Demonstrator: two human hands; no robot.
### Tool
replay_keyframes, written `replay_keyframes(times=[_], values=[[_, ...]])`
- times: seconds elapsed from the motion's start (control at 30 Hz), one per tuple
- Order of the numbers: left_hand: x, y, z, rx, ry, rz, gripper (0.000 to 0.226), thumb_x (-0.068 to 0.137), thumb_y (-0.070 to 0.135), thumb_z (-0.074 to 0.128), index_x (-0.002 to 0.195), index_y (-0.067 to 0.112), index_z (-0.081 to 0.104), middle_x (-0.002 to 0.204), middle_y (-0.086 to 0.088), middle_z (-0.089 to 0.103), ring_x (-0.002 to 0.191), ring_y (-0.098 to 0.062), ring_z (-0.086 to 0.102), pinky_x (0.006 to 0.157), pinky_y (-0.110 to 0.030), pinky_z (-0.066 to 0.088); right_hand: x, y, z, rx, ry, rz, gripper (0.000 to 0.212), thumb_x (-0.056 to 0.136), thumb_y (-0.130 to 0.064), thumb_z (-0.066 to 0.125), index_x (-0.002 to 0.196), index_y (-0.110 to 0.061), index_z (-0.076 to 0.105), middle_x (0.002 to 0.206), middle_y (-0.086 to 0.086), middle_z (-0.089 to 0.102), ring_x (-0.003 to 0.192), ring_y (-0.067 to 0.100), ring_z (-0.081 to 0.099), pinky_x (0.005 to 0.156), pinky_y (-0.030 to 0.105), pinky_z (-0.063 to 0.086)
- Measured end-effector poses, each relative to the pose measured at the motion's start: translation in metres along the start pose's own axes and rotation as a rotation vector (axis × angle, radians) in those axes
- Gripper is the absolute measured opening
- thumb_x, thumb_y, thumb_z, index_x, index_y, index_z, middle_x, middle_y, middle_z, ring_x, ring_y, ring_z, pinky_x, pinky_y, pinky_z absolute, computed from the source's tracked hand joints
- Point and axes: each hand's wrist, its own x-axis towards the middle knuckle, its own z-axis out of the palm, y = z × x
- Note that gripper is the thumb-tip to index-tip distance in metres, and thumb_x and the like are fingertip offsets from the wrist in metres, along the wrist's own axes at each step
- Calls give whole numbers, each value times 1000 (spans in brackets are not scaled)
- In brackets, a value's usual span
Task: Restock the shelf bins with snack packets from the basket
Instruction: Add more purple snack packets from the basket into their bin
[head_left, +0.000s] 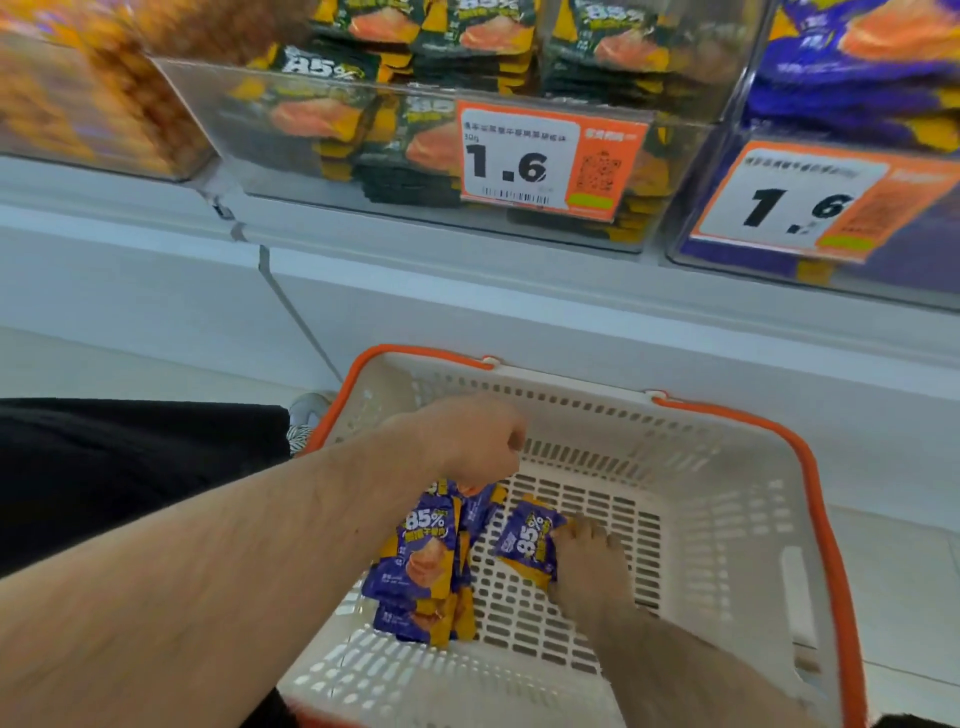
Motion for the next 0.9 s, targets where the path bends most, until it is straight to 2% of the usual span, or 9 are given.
replay_keyframes(times=[0.07,0.13,0.27,0.4,0.5,0.63,0.73,0.83,0.9], values=[[-5,1,0,-1,-7,-2,31,96,22,47,124,21,60,121,3,62,107,-17,58,95,-34,48,5,-8,3,69,-27,22,86,85,-62,61,149,-17,27,160,13,17,145,34,23,117,50,20],[-6,1,2,15,-27,-4,33,96,24,49,128,22,58,125,2,61,109,-16,56,96,-32,46,7,-15,10,88,-61,55,88,86,-58,61,152,-16,20,162,12,11,148,35,15,119,52,15],[-6,-2,3,34,-32,-15,33,98,30,51,129,24,57,128,4,60,106,-14,53,90,-28,42,3,-24,19,80,-5,108,75,91,-42,62,150,-21,21,146,14,32,135,37,33,112,49,28],[-6,-5,7,35,-36,-25,31,99,33,49,128,26,57,127,5,60,106,-13,54,89,-27,42,3,-19,16,244,-30,194,104,79,-39,75,153,-22,4,142,15,32,131,35,38,107,45,35],[-8,-10,9,33,-50,-42,30,99,34,50,127,26,57,126,5,59,97,-11,49,86,-27,41,0,-9,20,268,7,207,106,73,-49,75,151,-23,9,144,12,28,133,33,35,106,46,36],[-6,-13,11,15,-61,-57,32,98,32,50,129,26,55,128,5,58,98,-10,48,87,-26,39,4,-2,22,241,-9,142,108,74,-64,67,154,-23,7,159,8,13,146,31,17,113,55,24],[-5,-11,13,24,-70,-60,32,99,32,50,129,25,56,129,5,58,99,-10,48,90,-27,41,7,-4,16,161,-29,169,111,72,-58,74,153,-21,7,150,10,28,138,32,30,111,52,29],[-3,-10,13,26,-70,-70,32,99,31,51,130,25,56,129,5,59,98,-9,47,87,-25,39,7,-3,8,95,-67,235,119,59,-65,79,148,-19,16,138,12,37,129,33,39,106,48,33],[-2,-11,13,12,-74,-73,31,98,31,51,129,25,56,127,5,59,98,-10,49,87,-26,40,6,2,5,36,-45,204,104,61,-68,76,139,-18,30,132,10,41,123,30,43,103,44,36]])
